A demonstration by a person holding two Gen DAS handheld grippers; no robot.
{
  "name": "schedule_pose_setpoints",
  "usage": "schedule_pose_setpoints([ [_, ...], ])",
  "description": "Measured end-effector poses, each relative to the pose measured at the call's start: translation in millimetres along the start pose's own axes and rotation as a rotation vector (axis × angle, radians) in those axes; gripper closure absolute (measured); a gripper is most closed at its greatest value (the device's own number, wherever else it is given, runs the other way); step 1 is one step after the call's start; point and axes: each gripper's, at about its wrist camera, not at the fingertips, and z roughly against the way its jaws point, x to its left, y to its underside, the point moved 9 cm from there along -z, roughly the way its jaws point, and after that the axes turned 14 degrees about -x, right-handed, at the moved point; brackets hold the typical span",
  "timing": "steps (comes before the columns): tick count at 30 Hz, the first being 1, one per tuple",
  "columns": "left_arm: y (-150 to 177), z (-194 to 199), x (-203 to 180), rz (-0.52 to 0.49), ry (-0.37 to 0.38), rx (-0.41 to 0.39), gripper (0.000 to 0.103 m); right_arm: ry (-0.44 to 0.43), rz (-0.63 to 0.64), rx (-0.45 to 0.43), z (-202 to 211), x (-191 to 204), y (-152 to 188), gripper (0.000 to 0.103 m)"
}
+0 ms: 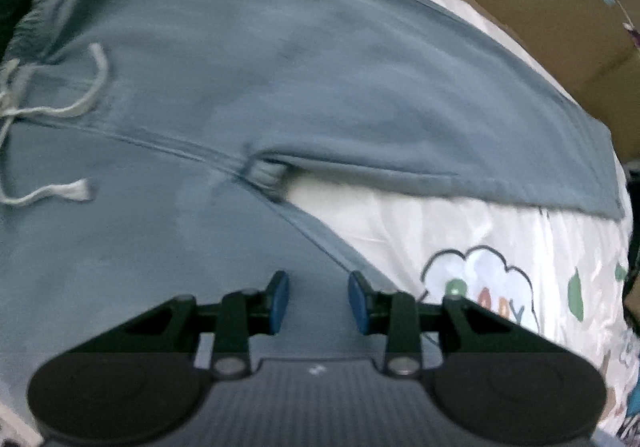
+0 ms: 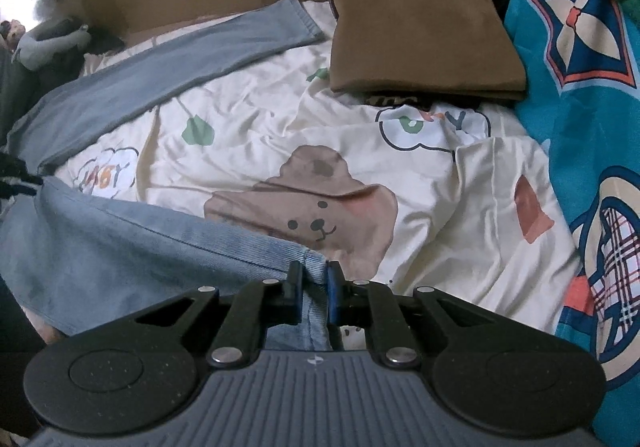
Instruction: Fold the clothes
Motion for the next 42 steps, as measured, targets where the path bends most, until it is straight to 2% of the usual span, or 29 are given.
schedule_pose_setpoints([
  [7,15,-29,-7,-0.096,-0.015,0.066,0.067,0.033,-0.016,0.023,-10,-5,2,0.093],
  [15,19,-42,-11,-0.171,-0.037,0.101,0.067,0.078,-0.022,0.079,-55,-20,11,0.093],
  [20,7,-31,-12,-0.090,-0.016,0.101,0.067,0.097,-0.031,0.119,-85,-32,20,0.093],
  [26,-5,-27,-20,-0.020,0.023,0.105,0.067,0.102,-0.027,0.132,-98,-35,23,0.093],
  [33,5,-48,-25,0.012,-0.031,0.167,0.067,0.108,-0.048,0.151,-114,-40,26,0.093],
  [38,7,-60,-22,0.030,-0.047,0.174,0.067,0.119,-0.062,0.168,-125,-42,30,0.093],
  [39,7,-62,-22,0.022,-0.053,0.178,0.071,0.124,-0.066,0.172,-127,-42,31,0.093],
  [40,7,-62,-21,0.020,-0.066,0.183,0.082,0.124,-0.066,0.176,-129,-42,32,0.093],
  [42,8,-63,-17,0.020,-0.095,0.193,0.099,0.129,-0.076,0.177,-131,-43,32,0.093],
])
